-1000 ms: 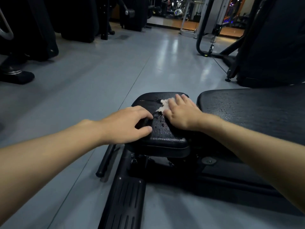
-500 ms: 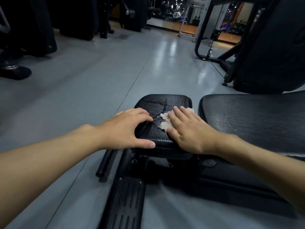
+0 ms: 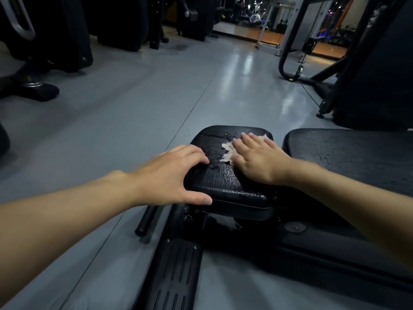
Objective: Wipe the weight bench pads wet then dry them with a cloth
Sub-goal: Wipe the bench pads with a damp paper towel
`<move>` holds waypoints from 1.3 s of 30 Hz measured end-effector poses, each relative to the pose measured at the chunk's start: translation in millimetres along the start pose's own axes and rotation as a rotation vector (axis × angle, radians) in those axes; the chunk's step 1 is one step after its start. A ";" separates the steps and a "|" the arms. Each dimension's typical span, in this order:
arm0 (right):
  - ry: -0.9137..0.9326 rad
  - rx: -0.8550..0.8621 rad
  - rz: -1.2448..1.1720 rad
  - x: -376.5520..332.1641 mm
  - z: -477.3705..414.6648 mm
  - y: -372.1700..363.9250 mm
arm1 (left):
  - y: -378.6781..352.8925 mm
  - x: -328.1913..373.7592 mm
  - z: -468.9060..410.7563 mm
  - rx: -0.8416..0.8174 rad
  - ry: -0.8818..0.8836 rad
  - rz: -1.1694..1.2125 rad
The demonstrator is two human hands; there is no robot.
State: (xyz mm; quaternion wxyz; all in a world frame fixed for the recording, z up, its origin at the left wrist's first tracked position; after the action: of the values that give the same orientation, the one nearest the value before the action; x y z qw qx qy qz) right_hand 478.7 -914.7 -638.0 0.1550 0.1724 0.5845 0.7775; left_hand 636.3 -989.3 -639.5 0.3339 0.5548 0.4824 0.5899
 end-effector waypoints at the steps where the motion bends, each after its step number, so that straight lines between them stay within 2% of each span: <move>1: -0.020 -0.001 -0.004 5.6 -17.7 4.0 | 0.5 0.0 -0.1 -0.001 0.005 0.004; 4: -0.086 0.006 -0.034 18.0 -58.6 15.0 | 1.3 0.7 -1.4 -0.011 0.015 0.005; 8: -0.118 -0.022 -0.028 19.3 -69.1 14.1 | -1.3 0.7 2.0 -0.011 0.049 -0.012; 13: 0.005 0.025 0.064 -12.5 -21.2 7.4 | -3.7 -4.9 11.6 0.050 0.128 0.025; 17: 0.124 -0.012 0.129 -46.1 42.7 -4.4 | -4.7 -4.9 11.5 0.048 0.135 0.069; 23: 0.147 0.049 0.119 -52.5 76.4 -0.4 | -4.7 -11.6 22.0 0.029 0.131 0.099; 27: 0.134 -0.003 0.084 -46.0 41.9 -3.5 | -5.5 -17.7 25.6 0.071 0.171 0.142; 34: -0.027 -0.045 -0.004 -14.3 -86.5 11.1 | -3.7 -18.6 23.9 0.081 0.207 0.148; 37: -0.054 -0.044 -0.007 -17.4 -97.3 15.3 | -4.4 -20.8 24.5 0.082 0.233 0.163; 39: -0.001 -0.028 0.035 -28.0 -81.6 13.8 | -5.1 -21.7 24.9 0.086 0.247 0.186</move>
State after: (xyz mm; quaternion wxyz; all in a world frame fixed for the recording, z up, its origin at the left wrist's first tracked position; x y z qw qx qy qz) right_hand 466.5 -1000.6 -648.1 0.1441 0.1806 0.5705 0.7881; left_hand 663.4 -1002.9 -653.5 0.1918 0.5340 0.4909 0.6611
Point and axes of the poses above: each hand's wrist, its own z-axis away from the middle knuckle, its own y-axis out of the back of the hand, x = y × z, the point moved 8 cm from there along -z, towards the middle knuckle, and after that the axes turned 7 degrees about -x, right-handed, at the moved point
